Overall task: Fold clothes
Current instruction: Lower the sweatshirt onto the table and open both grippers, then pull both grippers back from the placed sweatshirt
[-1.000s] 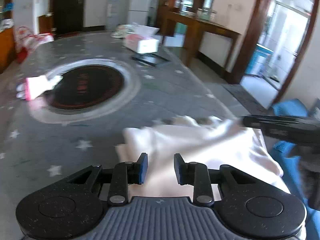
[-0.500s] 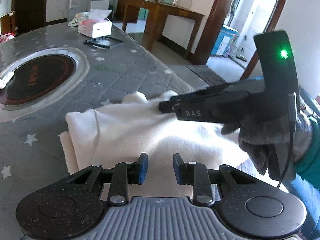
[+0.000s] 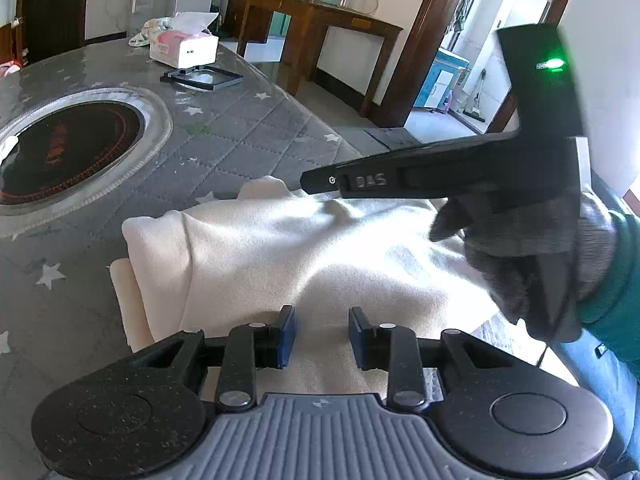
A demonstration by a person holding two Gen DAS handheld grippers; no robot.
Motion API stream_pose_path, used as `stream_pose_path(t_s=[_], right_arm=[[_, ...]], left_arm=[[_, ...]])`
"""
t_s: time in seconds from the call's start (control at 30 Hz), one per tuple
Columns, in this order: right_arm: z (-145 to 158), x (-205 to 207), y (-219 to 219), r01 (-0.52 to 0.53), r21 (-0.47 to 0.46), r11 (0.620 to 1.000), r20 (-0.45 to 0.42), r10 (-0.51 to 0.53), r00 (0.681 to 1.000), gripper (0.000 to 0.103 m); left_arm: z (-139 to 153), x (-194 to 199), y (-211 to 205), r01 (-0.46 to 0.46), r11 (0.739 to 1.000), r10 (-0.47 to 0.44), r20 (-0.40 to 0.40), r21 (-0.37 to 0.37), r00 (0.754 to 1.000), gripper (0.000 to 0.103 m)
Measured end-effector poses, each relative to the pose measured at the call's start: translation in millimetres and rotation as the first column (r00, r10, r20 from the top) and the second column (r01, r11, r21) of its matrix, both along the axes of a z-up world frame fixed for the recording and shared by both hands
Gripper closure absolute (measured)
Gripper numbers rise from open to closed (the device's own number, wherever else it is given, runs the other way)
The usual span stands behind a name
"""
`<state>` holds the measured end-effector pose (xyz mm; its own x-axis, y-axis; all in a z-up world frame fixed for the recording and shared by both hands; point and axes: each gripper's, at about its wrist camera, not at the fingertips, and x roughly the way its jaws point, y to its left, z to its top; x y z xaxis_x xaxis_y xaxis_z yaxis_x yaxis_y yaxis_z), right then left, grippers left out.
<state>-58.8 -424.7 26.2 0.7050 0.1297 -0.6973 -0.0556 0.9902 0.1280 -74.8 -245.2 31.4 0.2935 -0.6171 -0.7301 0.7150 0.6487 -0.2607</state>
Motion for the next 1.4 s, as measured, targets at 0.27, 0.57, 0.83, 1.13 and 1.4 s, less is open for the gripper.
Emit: stream_pose_path(t_s=[0.27, 0.57, 0.83, 1.13, 1.4], right_arm=[[-14.4, 17.9, 13.1, -0.029, 0.014, 0.999, -0.036, 0.03, 0.999, 0.093], [5.2, -6.4, -3.8, -0.014, 0.003, 1.0, -0.012, 0.014, 1.0, 0.092], [-5.4, -43.1, -8.6, -0.005, -0.013, 1.0, -0.036, 0.005, 0.999, 0.09], [4.2, -77.5, 3.7, -0.025, -0.02, 0.999, 0.012, 0.025, 1.0, 0.09], [-1.7, -116.8, 25.1, -0.023, -0.079, 0.997, 0.017, 0.024, 1.0, 0.089]], left_arm=[[-0.7, -2.0, 0.3, 0.009, 1.0, -0.009, 0.005, -0.006, 1.0, 0.065], [6.8, 5.1, 0.8, -0.005, 1.0, 0.005, -0.015, -0.022, 1.0, 0.065], [7.6, 23.0, -8.3, -0.073, 0.996, 0.072, -0.014, -0.043, 0.997, 0.067], [4.3, 23.5, 5.5, -0.109, 0.993, 0.107, -0.032, -0.045, 0.994, 0.065], [6.3, -4.2, 19.1, -0.089, 0.996, 0.089, 0.031, -0.001, 0.996, 0.065]])
